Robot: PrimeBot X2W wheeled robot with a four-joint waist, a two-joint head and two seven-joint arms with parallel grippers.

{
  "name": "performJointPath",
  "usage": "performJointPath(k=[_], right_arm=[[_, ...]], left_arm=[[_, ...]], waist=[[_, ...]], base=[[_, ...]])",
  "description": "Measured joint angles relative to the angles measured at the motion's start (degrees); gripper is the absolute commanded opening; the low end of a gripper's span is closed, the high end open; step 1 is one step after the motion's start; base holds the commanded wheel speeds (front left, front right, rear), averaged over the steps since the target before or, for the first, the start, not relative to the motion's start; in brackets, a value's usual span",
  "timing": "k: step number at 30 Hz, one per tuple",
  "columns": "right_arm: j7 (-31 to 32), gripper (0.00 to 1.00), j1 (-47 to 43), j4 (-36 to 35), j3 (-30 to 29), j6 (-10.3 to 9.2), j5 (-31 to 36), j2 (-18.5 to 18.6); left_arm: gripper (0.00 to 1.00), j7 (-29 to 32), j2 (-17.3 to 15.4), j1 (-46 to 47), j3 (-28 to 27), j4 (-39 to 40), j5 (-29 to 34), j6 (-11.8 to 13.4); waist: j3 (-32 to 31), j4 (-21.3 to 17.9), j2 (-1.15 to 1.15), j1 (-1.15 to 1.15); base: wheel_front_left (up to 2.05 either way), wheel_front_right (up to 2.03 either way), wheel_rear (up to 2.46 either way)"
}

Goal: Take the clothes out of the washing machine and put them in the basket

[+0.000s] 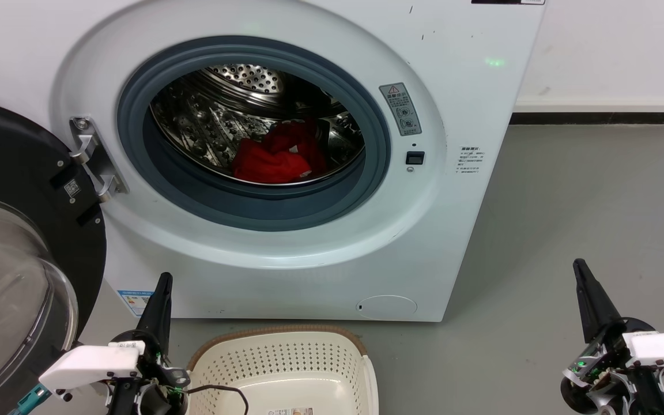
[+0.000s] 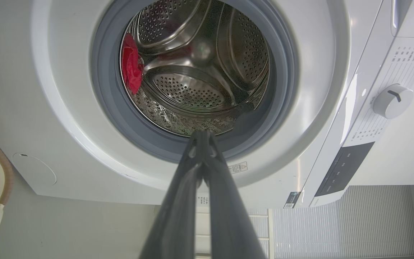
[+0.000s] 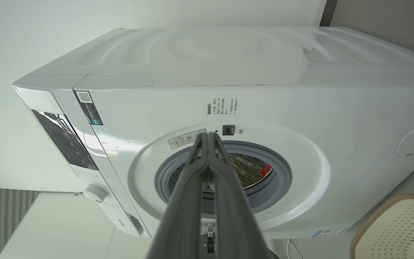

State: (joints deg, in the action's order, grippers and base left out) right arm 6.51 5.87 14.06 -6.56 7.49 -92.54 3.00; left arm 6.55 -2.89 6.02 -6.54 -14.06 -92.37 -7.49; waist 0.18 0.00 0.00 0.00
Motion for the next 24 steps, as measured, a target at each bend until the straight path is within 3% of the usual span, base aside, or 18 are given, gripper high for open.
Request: performJointPath(k=[23, 24], right_arm=[[0.0, 0.00, 0.0, 0.0, 0.0, 0.00, 0.0, 0.0], [0.0, 1.00, 0.0, 0.0, 0.0, 0.00, 0.0, 0.0]], left_arm=[[0.00, 0.0, 0.0, 0.0, 0.0, 0.0, 0.0, 0.0], [1.00, 0.0, 0.0, 0.0, 0.0, 0.0, 0.0, 0.0]], waist=[[0.0, 0.0, 0.00, 0.00], [0.0, 0.0, 0.00, 0.00]], base=[[0.00, 0.00, 0.00], [0.00, 0.00, 0.00]])
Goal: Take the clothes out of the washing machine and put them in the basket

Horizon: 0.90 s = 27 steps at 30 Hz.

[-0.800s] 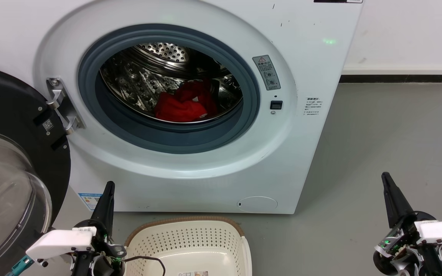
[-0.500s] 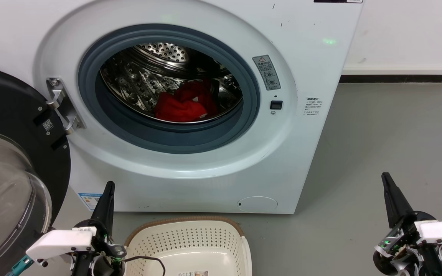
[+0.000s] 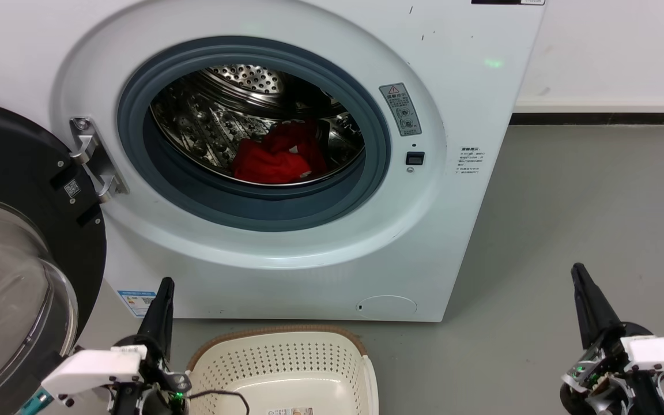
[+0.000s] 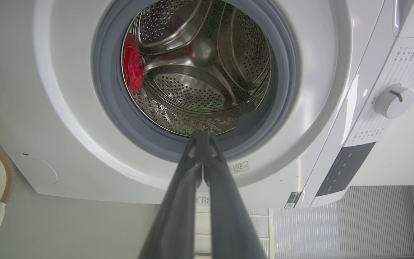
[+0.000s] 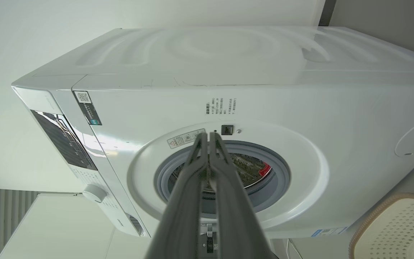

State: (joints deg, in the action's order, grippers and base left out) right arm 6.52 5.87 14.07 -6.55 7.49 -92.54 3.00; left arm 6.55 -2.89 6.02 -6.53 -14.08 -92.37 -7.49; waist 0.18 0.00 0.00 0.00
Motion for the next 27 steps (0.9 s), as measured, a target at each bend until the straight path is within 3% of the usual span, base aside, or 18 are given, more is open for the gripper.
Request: performJointPath(k=[15, 27], right_arm=[[-3.7, 1.00, -1.5, -0.8, 1.6, 0.00, 3.1, -0.1], [-6.6, 1.00, -1.7, -3.4, 2.2, 0.00, 16.9, -0.1]], left_arm=[[1.00, -3.7, 0.2, -0.7, 4.1, 0.0, 2.6, 0.0], [1.00, -6.6, 0.1, 0.4, 5.7, 2.8, 15.4, 0.0]], waist=[[0.1, 0.0, 0.00, 0.00], [0.2, 0.0, 0.00, 0.00]], base=[[0.00, 0.00, 0.00], [0.00, 0.00, 0.00]])
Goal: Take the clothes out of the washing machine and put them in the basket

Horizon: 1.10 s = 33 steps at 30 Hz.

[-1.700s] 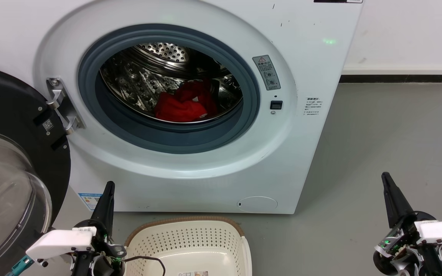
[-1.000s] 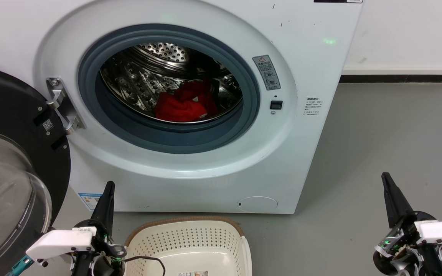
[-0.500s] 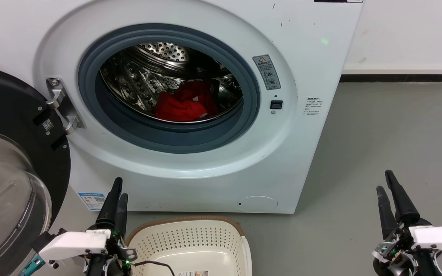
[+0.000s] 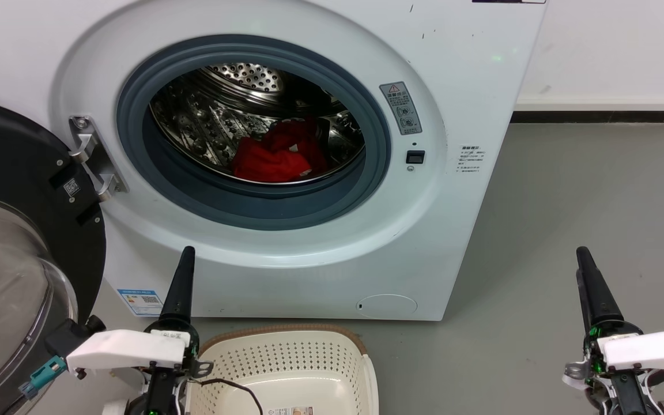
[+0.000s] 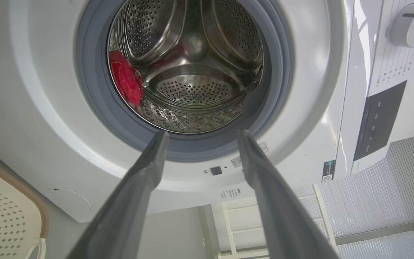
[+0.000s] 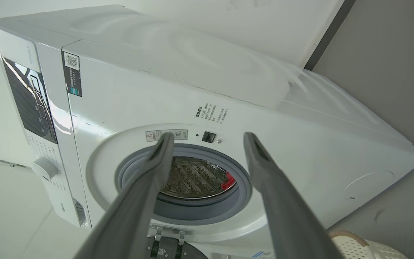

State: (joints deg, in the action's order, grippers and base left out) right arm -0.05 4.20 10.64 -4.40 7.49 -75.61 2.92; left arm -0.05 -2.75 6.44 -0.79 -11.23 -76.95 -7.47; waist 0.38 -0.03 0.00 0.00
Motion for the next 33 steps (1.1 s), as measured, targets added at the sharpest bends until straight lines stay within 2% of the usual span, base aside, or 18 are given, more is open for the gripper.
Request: performJointPath(k=[18, 33], right_arm=[[-3.7, 1.00, -1.0, -3.1, 1.6, 0.00, 22.8, 0.0], [-6.4, 1.00, -1.3, -2.4, 2.5, 0.00, 39.1, 0.0]], left_arm=[[1.00, -3.7, 0.0, 0.9, 2.5, 1.8, 19.5, 0.0], [1.00, -6.3, 0.0, 1.2, 5.2, 1.3, 33.2, 1.5]], waist=[[-0.1, 0.1, 0.00, 0.00], [-0.2, 0.2, 0.00, 0.00]], base=[[0.00, 0.00, 0.00], [0.00, 0.00, 0.00]])
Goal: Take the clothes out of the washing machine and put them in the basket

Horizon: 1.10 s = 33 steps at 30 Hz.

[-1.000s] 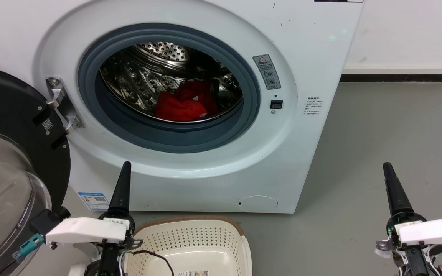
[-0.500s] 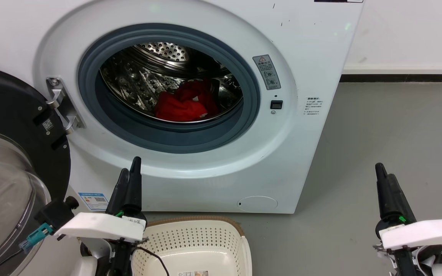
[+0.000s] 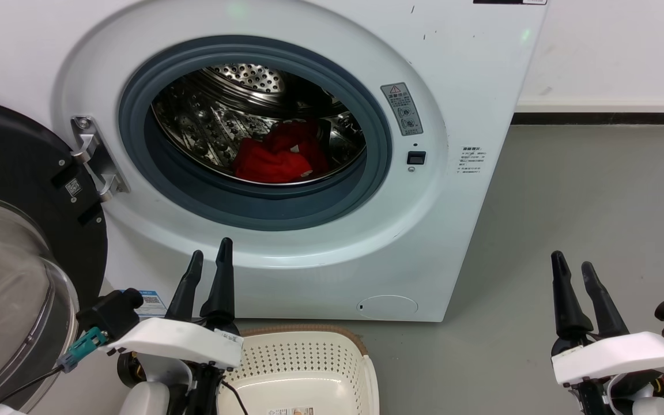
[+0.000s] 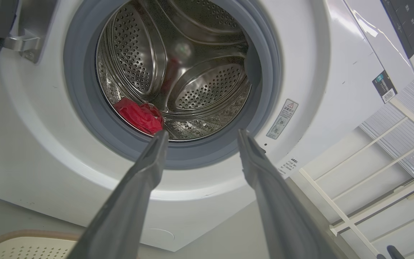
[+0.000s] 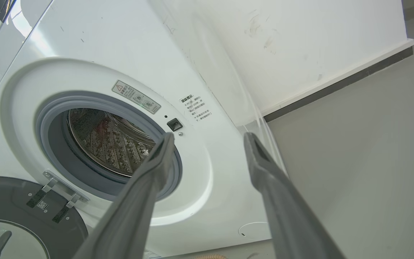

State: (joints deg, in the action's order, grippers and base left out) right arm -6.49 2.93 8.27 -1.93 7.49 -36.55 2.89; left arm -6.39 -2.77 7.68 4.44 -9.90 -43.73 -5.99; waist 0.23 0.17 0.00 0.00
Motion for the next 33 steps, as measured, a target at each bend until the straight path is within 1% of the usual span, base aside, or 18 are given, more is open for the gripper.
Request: performJointPath(k=[7, 19, 31, 32, 33], right_arm=[[-1.1, 1.00, 0.0, 0.1, 0.3, 0.00, 5.8, 0.0], [-3.0, 1.00, 0.0, 2.3, 0.5, 0.00, 14.5, 0.0], [-4.4, 1.00, 0.0, 1.6, 0.6, 0.00, 20.8, 0.0], [-4.7, 1.00, 0.0, 1.1, 0.7, 0.01, 22.7, 0.0], [-4.8, 1.00, 0.0, 1.0, 0.7, 0.01, 23.4, 0.0]], left_arm=[[1.00, -1.1, 0.0, 0.3, 0.9, -0.9, 5.3, 0.5], [1.00, -3.1, 0.0, 0.9, 2.7, -2.4, 14.3, 1.2], [1.00, -4.5, 0.0, 1.1, 3.4, -3.0, 20.5, 2.0], [1.00, -5.0, 0.0, 1.6, 3.3, -3.2, 22.9, 2.2], [1.00, -5.2, 0.0, 1.7, 3.3, -3.2, 23.5, 2.2]], waist=[[-0.1, 0.0, 0.00, 0.00], [-0.2, 0.0, 0.00, 0.00], [-0.2, 0.1, 0.00, 0.00], [-0.2, 0.2, 0.00, 0.00], [-0.2, 0.2, 0.00, 0.00]], base=[[0.00, 0.00, 0.00], [0.00, 0.00, 0.00], [0.00, 0.00, 0.00], [0.00, 0.00, 0.00], [0.00, 0.00, 0.00]])
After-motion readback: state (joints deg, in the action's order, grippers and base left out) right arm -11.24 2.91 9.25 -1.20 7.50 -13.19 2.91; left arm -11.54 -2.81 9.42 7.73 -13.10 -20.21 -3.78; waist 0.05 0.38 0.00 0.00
